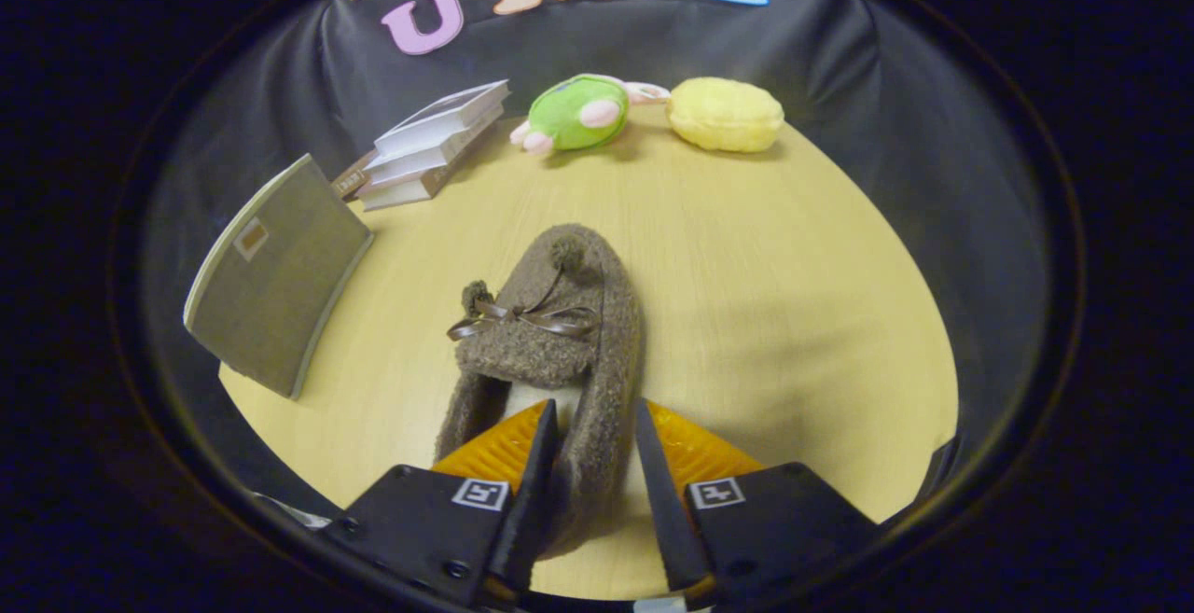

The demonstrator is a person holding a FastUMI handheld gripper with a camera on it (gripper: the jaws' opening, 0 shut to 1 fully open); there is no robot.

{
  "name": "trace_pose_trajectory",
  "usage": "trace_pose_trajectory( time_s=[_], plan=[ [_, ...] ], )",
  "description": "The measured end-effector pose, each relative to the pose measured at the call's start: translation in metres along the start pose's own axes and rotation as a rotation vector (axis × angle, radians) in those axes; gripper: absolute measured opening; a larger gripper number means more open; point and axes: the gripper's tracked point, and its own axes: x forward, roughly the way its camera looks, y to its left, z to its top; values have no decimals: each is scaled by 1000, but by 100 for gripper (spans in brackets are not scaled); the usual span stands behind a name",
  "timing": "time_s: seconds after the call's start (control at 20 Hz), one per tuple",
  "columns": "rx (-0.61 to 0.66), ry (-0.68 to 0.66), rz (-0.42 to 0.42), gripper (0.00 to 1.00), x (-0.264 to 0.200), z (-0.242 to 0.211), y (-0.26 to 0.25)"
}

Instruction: Open the storage box then place both shoes into the box .Put the left shoe in first, then the right shoe, with the right side of both shoes facing outward in a uniform manner.

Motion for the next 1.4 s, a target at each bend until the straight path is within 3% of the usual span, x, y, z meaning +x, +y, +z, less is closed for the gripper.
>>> trace_pose_trajectory(
  time_s=[0.3,0.8,1.4],
  plan=[
    [85,12,-98,8,-1,5,-9],
    [334,15,-163,4,-35,22,4],
    [355,-88,-121,4,-84,80,135]
  ],
)
